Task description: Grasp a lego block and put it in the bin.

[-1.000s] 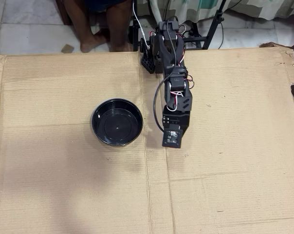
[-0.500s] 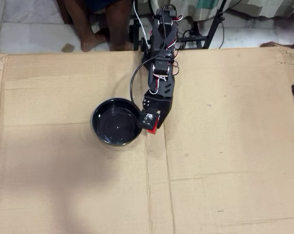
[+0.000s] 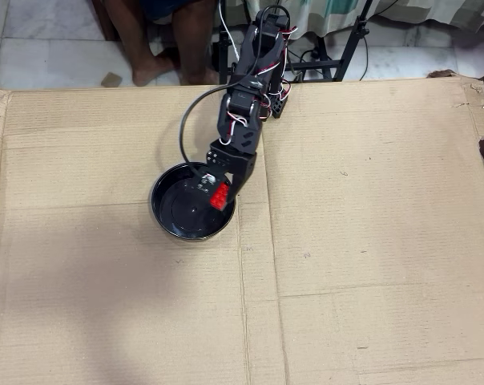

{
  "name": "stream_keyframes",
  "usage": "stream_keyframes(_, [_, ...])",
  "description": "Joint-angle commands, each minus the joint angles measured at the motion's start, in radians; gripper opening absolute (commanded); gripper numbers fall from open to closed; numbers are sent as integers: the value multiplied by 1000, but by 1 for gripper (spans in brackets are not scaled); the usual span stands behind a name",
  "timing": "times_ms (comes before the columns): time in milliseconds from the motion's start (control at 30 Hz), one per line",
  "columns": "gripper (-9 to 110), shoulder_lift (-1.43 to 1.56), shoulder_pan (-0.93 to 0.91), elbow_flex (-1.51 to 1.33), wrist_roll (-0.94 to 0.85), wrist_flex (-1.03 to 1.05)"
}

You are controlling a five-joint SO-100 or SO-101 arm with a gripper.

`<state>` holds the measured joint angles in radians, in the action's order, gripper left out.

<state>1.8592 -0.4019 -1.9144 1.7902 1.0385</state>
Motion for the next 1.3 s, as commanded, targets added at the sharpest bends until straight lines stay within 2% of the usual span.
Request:
stream_keyframes(0, [0, 41, -28, -9, -8, -12])
stream_keyframes(567, [0, 44, -135, -38, -9, -12])
stream_keyframes(867, [22, 43, -132, -40, -9, -11])
stream_keyframes(1267, [23, 43, -84, -40, -8, -11])
